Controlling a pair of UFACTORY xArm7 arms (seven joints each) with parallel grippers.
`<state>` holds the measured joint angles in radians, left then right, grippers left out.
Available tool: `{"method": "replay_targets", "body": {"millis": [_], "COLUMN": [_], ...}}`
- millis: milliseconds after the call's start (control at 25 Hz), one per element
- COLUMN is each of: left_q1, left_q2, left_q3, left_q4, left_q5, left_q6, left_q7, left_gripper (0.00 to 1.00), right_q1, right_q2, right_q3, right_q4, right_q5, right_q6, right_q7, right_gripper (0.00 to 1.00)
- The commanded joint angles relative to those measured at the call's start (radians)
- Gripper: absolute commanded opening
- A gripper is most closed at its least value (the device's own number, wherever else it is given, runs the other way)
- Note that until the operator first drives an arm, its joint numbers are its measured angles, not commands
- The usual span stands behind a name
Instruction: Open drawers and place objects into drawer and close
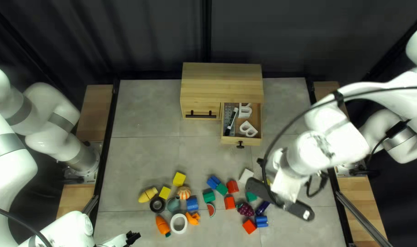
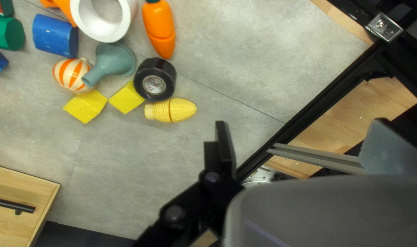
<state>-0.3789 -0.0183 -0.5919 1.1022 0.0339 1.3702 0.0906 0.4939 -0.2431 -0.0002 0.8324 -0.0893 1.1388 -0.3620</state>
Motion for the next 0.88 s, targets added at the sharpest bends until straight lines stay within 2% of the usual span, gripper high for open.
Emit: {"method": "replay_targets", "body": {"millis": [40,880], "left_q1": [0.0,0.0], "left_q2": [0.0,0.0], "left_q3": [0.0,0.0], "left_q4": [0.0,0.0], "left_q5": [0.0,0.0], "left_q6": [0.0,0.0], "left_q7": [0.0,0.0], "left_gripper": [1.0,1.0], "right_q1": [0.002,0.008], "right_q2": [-0.002,-0.011], "right_q3": [0.008,0.019], "right_q4": [-0.013,-0.027], "right_q5": [0.003,-0.017], "right_q6": [-0.011,-0.018], "right_q7": [0.026,0.029], "right_gripper": [1.0,1.0]}}
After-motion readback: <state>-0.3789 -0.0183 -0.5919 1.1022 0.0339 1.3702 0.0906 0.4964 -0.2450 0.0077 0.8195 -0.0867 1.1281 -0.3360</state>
